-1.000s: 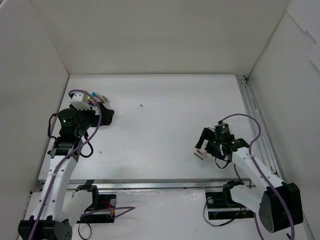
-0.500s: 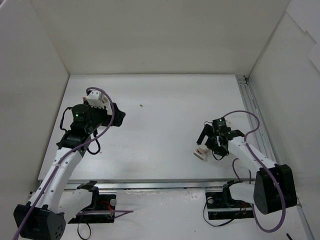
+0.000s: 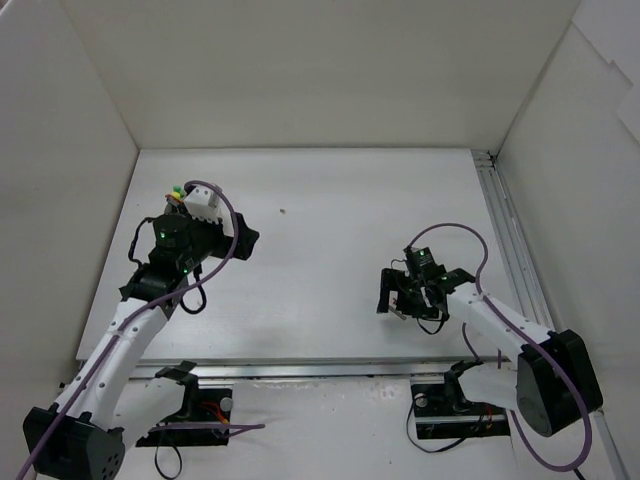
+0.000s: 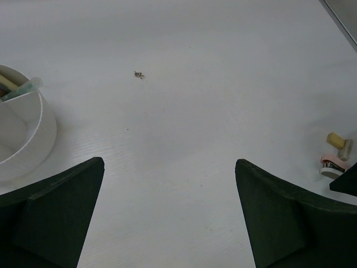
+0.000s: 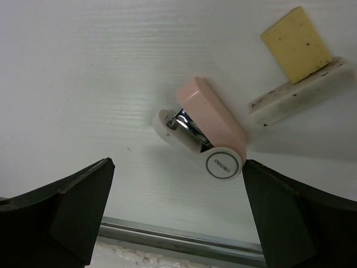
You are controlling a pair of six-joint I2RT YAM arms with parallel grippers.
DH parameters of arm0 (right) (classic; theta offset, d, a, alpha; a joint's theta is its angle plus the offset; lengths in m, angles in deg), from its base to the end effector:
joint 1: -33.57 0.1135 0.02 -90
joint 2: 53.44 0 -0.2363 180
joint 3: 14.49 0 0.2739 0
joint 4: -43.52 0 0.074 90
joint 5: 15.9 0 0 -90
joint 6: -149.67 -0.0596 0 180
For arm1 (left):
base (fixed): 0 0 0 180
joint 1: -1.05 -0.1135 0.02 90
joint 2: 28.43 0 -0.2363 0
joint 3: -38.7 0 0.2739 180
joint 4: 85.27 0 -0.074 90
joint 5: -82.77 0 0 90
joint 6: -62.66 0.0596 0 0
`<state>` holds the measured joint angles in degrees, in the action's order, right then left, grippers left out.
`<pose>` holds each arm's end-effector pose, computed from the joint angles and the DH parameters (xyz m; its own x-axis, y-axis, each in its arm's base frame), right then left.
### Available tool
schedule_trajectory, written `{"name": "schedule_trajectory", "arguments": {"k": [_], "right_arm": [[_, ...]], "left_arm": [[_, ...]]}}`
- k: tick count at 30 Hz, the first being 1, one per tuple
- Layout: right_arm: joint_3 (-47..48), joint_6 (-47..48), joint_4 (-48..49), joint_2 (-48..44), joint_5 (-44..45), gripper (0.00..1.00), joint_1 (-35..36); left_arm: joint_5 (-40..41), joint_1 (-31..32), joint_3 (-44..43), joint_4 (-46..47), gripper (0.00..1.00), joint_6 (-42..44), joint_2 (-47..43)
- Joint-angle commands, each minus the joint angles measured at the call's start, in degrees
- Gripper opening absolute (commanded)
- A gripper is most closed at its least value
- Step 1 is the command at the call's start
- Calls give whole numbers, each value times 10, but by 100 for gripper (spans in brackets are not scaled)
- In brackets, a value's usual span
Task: Sort the stationery into containers
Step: Pick up the stapler from the center of the board.
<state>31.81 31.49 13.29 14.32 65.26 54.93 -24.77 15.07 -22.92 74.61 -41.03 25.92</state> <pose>0.2461 0.1061 0.1277 -0.8560 0.1663 -0.4895 -0.0503 0.9155 0.3990 0.2688 -0.0856 0.3111 -0.3318 -0.1497 -0.9314 0.4503 0.8424 -0.2959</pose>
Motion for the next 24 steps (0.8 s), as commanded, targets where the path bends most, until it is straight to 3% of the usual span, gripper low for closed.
{"name": "schedule_trajectory", "arguments": {"k": [1,7,11,12,17,22,24], "right_arm": [[-3,23,4,4,23,98,27],[5,32,13,25,47,97,79],[16,27,11,42,72,89,111],[19,21,11,47,78,79,115],[28,-26,13,62,126,65,128],[35,-62,18,81,153,62,128],[41,-66,18,93,157,56,128]], "left_arm": [[13,14,-2,32,99,11,-13],[32,26,11,34,99,19,-26],[56,31,15,28,99,19,-35],[59,31,19,28,99,18,-42],[66,36,28,30,99,14,-63],[65,36,27,25,99,16,-74],[64,36,28,23,99,16,-77]]}}
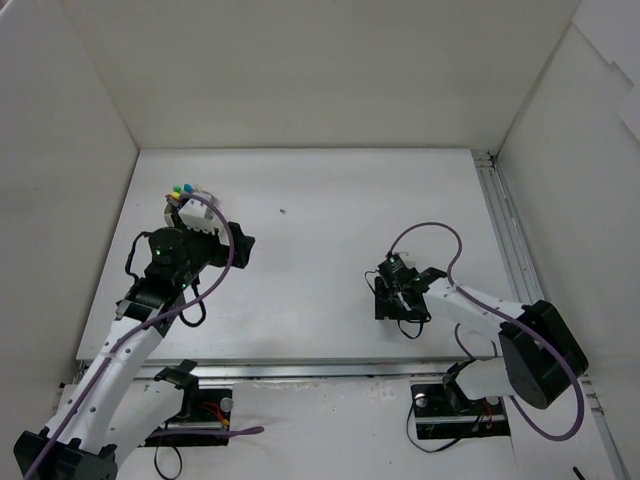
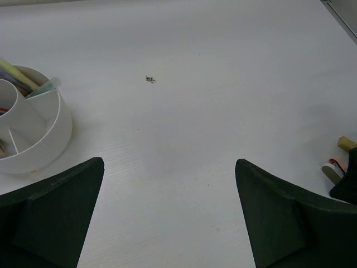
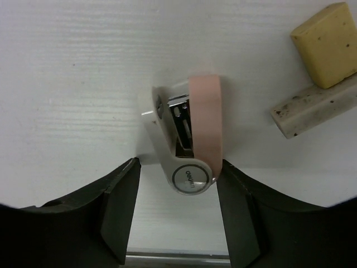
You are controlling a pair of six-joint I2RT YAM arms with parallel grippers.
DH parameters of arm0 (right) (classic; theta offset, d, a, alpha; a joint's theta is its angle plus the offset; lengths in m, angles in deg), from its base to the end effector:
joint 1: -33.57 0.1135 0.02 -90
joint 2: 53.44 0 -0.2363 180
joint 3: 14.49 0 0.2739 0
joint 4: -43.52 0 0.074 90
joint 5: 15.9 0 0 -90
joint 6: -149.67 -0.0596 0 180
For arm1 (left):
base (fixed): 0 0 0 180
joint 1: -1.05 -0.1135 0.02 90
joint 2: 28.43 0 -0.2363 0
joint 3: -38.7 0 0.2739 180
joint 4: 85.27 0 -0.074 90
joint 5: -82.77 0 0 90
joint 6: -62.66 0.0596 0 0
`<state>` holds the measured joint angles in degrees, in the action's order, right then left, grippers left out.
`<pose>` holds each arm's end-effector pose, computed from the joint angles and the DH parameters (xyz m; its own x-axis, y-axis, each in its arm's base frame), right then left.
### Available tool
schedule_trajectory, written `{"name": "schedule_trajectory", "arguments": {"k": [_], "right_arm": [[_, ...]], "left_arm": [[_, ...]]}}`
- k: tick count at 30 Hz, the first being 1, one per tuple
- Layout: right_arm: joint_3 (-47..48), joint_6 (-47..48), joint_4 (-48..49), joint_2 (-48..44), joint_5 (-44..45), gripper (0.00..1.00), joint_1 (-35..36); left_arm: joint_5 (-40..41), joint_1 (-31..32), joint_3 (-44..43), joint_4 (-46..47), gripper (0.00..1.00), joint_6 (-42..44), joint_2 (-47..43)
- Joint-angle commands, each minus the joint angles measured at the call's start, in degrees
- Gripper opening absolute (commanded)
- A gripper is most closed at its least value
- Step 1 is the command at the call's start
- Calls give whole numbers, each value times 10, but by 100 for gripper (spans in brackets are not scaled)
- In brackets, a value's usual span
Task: Sort the stationery into containers
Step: Pick up the stapler from the center of the board.
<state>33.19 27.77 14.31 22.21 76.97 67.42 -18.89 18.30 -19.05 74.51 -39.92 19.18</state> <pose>0.2306 0.1511 0.1018 -0.8746 0.0489 -0.4824 -0.0844 0.9644 0.2507 0.2453 -0.0888 0.3131 -0.2678 -0.1402 -0.9532 0.4325 0.8666 -0.2490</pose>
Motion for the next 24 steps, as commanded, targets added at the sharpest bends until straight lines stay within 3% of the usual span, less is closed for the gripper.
{"name": "schedule_trajectory", "arguments": {"k": [1,4,10,17,21,24], "right_arm": [[30,-29,7,25,40,52,5],[32,-24,6,23,39,41,9],[30,32,0,-77,19,32,27],[47,132,13,-191,-8,30,74],[46,167,81,-238,-53,30,94],[45,184,131,-241,-79,30,108]], "left_arm": [[5,4,-10,22,99,4,-10],[5,4,-10,20,99,4,-13],[-62,9,-7,38,99,-3,-5],[-172,44,-7,99,99,-30,61],[-259,81,-8,144,99,-54,94],[-276,118,-13,192,99,-82,119]]}}
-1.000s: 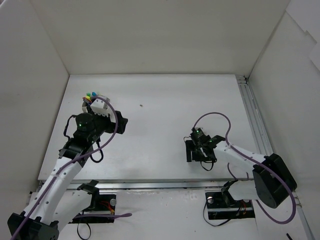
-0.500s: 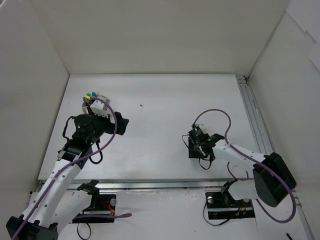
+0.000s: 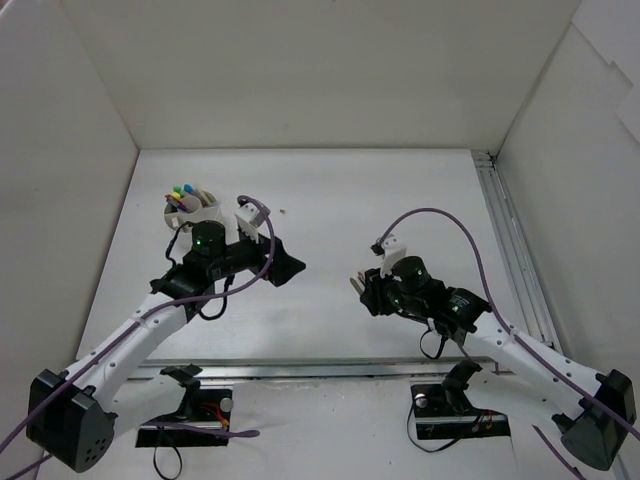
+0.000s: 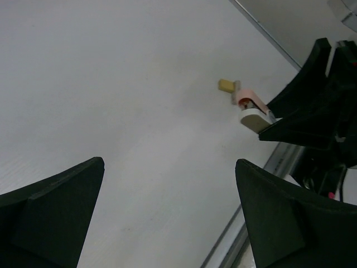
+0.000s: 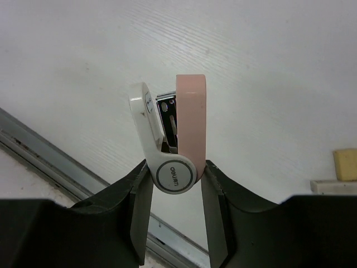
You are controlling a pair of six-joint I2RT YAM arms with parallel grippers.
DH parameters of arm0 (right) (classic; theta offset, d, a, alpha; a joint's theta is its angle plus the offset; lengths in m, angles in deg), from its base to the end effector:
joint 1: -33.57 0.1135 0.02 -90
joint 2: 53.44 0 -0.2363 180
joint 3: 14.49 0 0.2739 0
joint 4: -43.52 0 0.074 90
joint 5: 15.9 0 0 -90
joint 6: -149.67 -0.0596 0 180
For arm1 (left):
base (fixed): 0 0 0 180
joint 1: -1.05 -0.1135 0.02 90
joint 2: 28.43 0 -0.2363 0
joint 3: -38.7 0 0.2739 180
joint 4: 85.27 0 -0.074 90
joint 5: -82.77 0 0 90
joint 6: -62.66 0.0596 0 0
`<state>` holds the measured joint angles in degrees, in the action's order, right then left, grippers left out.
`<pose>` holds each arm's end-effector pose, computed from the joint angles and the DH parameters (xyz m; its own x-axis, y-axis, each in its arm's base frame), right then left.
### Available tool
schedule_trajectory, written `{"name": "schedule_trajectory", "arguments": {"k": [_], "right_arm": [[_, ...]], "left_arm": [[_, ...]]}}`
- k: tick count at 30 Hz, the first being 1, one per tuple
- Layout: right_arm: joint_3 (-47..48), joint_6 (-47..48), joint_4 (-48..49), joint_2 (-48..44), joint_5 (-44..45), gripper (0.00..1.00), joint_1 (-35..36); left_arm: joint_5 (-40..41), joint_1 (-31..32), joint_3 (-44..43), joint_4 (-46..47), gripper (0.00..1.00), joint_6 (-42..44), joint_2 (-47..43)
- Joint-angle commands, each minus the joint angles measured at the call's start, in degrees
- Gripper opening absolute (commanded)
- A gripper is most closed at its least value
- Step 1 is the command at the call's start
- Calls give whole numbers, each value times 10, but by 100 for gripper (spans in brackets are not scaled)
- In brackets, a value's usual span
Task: Sort the stationery into containers
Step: Pick up the stapler from the center of the board, then place the stapler in the storage box.
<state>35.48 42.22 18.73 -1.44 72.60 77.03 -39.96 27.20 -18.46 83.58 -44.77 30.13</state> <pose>0.1931 0.1851 0.2297 -0.5237 -0.0833 -0.8478 -0.5739 0.7699 0.2789 0.2477 -0.1575 0.2814 -0.4391 -0.0651 -0.8961 0.7473 0.5272 -0.4045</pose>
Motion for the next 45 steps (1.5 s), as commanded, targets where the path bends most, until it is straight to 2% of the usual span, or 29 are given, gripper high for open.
{"name": "schedule_trajectory", "arguments": {"k": [1,6,12,21,23,27,28,30,31,33,34,36,37,38,41,42,44,45], "right_arm": [[21,42,101,-2,-33,30,17],[26,35,174,27,1,29,35],[22,21,252,43,-12,29,52],[21,3,278,40,5,29,67],[19,-1,281,38,11,29,69],[8,-10,290,28,37,29,74],[6,-12,292,26,39,29,74],[0,-16,301,19,47,29,76],[-1,-17,302,16,49,29,76],[-7,-18,309,8,49,29,79],[-8,-20,312,6,51,29,77],[-9,-18,315,-1,52,29,79],[-9,-19,314,-2,54,29,78],[-9,-18,312,-2,54,29,80],[1,-16,298,6,51,41,79],[5,-20,294,10,51,52,79],[13,-25,275,19,56,68,80],[15,-34,270,20,68,98,79]], "left_arm": [[-66,38,-21,110,99,-53,16],[-66,72,-15,202,99,-130,60],[-36,86,-6,266,99,-200,95],[88,161,-36,216,99,-172,113],[104,172,-50,201,94,-159,115],[136,189,-57,187,77,-146,117],[137,197,-58,185,68,-143,117],[138,203,-58,186,57,-140,118],[137,203,-60,185,45,-138,118],[136,208,-61,185,33,-135,118],[137,208,-63,184,23,-134,118],[135,208,-63,182,15,-132,117],[135,208,-63,182,7,-132,116],[133,208,-63,183,2,-132,116],[136,208,-63,181,0,-131,111],[142,208,-62,176,0,-123,107],[175,208,-63,161,0,-111,89],[186,208,-64,153,0,-97,76]]}}
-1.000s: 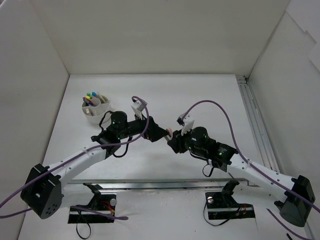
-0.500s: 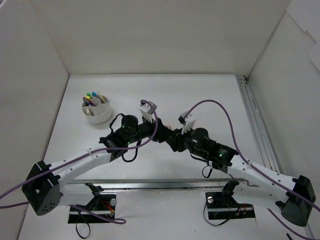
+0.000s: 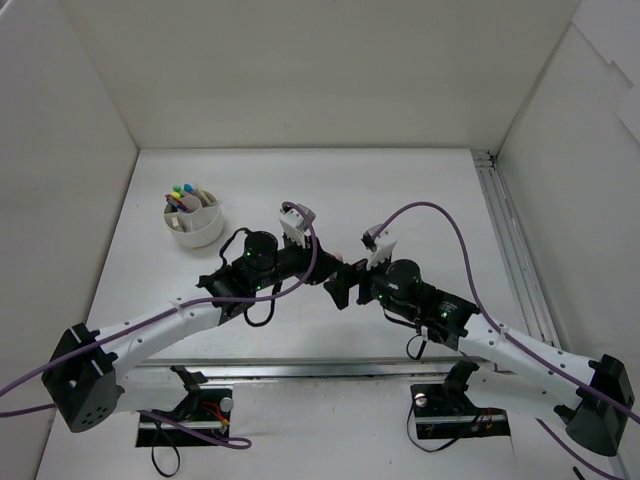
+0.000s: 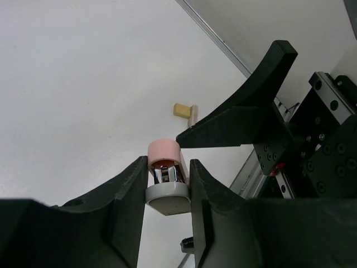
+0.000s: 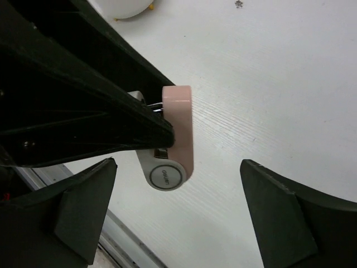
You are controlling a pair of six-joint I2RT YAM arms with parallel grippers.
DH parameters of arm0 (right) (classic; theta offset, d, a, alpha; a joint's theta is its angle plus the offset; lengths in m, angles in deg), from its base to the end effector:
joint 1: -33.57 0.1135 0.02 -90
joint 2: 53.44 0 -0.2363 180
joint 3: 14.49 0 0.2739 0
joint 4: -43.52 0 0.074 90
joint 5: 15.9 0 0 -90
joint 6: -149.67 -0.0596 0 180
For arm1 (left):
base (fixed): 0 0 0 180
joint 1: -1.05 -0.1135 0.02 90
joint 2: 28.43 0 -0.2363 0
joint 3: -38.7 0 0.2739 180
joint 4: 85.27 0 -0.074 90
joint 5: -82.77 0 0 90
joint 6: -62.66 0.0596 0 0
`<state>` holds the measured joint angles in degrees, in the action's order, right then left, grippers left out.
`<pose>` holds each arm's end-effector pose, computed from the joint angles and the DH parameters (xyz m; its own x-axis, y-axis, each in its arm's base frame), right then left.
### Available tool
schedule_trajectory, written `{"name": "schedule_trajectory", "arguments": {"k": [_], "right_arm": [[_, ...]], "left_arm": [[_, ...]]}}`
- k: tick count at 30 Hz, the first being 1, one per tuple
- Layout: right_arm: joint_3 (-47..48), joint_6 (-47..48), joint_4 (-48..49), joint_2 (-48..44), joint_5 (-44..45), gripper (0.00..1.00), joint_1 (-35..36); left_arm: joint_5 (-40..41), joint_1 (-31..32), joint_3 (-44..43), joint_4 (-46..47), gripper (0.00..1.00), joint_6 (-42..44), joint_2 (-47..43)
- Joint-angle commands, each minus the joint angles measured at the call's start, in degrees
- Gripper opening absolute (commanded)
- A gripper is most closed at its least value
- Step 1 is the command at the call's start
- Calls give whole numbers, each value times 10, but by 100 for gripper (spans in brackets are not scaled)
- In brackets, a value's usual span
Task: Sort the stationery into containers
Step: Place the stapler in the storage box.
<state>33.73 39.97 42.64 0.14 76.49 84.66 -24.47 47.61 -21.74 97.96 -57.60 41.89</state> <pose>0.1810 0.2203 0.2635 -0.3176 0.1428 -0.9374 -0.6844 0.6497 0.3308 0.2212 -0.2592 0.2738 -0.5202 -0.1506 -0.8406 0.7337 0.4250 -0.5302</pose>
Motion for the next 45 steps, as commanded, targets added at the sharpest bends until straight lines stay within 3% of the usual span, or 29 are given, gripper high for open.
{"name": "schedule_trajectory", "arguments": {"k": [1,5,9,14,17,20,22,26,29,34,39,40,43,45], "right_arm": [[34,-14,26,6,37,98,2],[28,-29,-1,-13,76,98,2],[17,-40,-25,-38,131,98,2],[13,-34,-54,-52,156,98,1],[18,-10,-62,-46,169,98,1],[29,18,-70,-38,175,98,2],[39,29,-71,-32,183,98,2],[58,59,-79,-6,189,98,0],[71,73,-83,6,195,98,1],[78,85,-90,8,204,98,-1],[81,85,-90,8,209,98,-2],[80,84,-90,10,208,98,-2],[79,77,-91,7,206,98,-3],[76,76,-92,5,209,98,-3]], "left_arm": [[36,4,-31,1,0,36,-48],[83,-45,-27,-64,0,55,-84],[139,-135,-21,-96,0,69,-143],[157,-243,-12,-99,0,178,-163],[68,-302,0,-99,0,302,-157],[32,-366,19,-78,0,401,-161],[20,-409,27,-57,0,413,-152],[-122,-518,-39,-117,0,425,-87],[-148,-542,-63,-146,0,427,-43],[-86,-596,-57,-96,0,321,-16],[46,-596,-30,-28,0,189,1],[106,-590,-28,-12,0,156,2],[198,-583,-22,18,0,121,13],[204,-583,-19,33,0,105,24]]}}
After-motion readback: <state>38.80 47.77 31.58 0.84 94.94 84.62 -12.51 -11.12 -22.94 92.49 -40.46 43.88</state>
